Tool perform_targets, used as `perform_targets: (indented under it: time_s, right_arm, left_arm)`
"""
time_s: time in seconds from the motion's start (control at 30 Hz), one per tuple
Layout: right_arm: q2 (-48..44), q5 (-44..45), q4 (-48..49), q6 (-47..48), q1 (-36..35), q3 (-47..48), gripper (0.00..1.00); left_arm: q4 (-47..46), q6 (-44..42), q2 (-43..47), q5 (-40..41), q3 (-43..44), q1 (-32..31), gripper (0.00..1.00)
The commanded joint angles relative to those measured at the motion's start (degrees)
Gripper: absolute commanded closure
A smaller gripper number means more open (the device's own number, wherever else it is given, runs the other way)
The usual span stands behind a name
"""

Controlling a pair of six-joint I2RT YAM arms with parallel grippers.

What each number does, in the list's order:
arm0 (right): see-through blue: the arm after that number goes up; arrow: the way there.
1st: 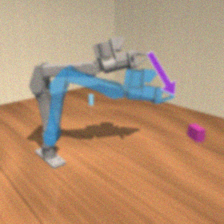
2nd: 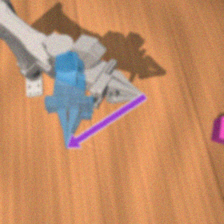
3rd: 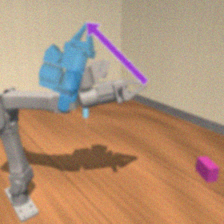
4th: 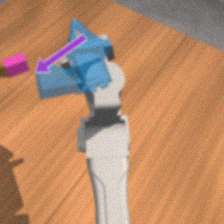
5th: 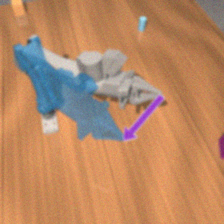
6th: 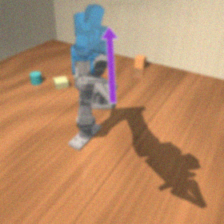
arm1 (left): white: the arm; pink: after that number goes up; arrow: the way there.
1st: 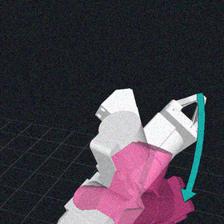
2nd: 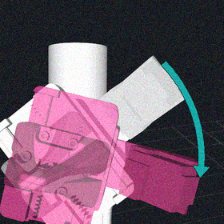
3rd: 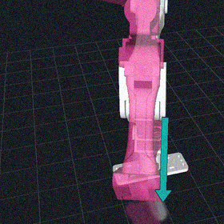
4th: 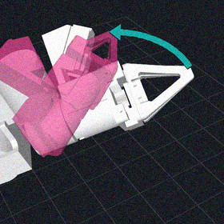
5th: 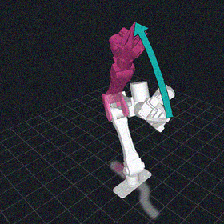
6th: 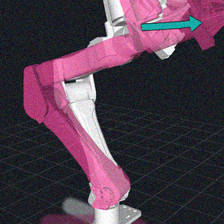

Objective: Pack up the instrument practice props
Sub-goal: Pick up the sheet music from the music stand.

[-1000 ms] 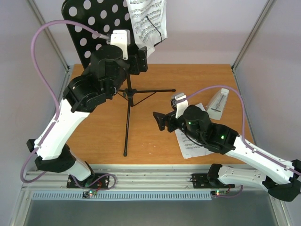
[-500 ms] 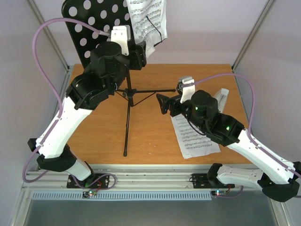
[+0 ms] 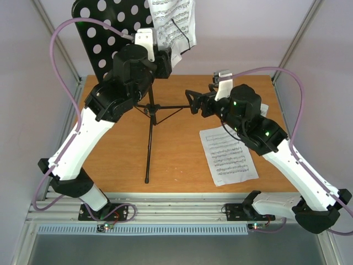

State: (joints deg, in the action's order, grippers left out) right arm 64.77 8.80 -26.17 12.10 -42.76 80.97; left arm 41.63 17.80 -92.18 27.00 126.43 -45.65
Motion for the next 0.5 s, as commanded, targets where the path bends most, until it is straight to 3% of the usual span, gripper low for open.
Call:
perform_targets:
  time_s: [0.0,0.33,0.47]
  right_arm:
    - [2.99,-6.25,0.80,0.79,2.71,5.14,0.01]
    - [9.07,-9.06,3.41,5.17,6.12,12.76,0.02]
    - [14.31,-13.01,2.11,7.62,9.75,19.22,0.13]
  left_arm:
    - [-4.39,0.51,0.97,-1.03,-1.85,0.66,0.51]
    - [-7.11,0.23,2.32,-3.76,-3.88,0.65,0.80]
    - [-7.55,-0.20,3.04,-3.87,-4.80,0.66,0.89]
